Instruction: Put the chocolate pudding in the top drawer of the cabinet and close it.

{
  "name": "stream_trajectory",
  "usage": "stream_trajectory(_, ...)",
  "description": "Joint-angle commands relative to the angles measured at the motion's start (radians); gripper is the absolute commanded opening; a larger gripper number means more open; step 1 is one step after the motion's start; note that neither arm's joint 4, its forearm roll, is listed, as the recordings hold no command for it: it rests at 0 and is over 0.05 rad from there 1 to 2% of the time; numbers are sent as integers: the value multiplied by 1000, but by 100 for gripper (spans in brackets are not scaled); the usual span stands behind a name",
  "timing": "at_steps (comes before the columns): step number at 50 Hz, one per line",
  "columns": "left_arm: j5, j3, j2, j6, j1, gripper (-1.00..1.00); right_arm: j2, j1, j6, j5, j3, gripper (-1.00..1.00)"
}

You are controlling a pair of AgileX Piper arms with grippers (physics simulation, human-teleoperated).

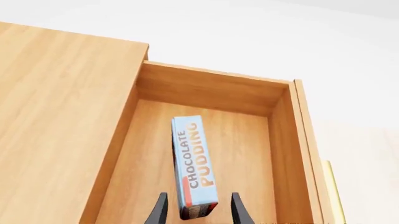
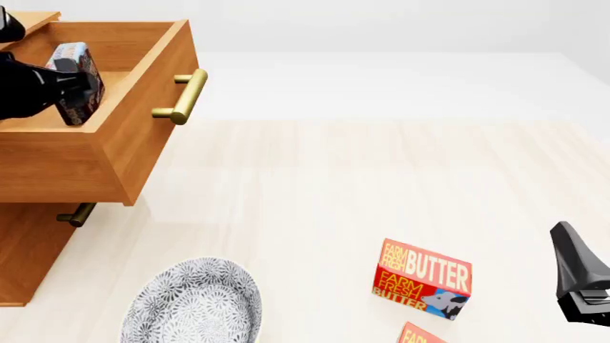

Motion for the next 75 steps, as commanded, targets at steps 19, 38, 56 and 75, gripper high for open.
stream_trajectory(19,89,-44,-87,43,-6,100,0,0,0,0,0,100)
stream_trajectory(38,78,-52,-163,21,-124,100,0,0,1,0,0,100)
stream_trajectory(56,131,-147,-163,42,-242,100,0,0,0,0,0,100)
stream_trajectory(75,134,-222,-108,26,-396,100,-1,0,-1,0,0,100)
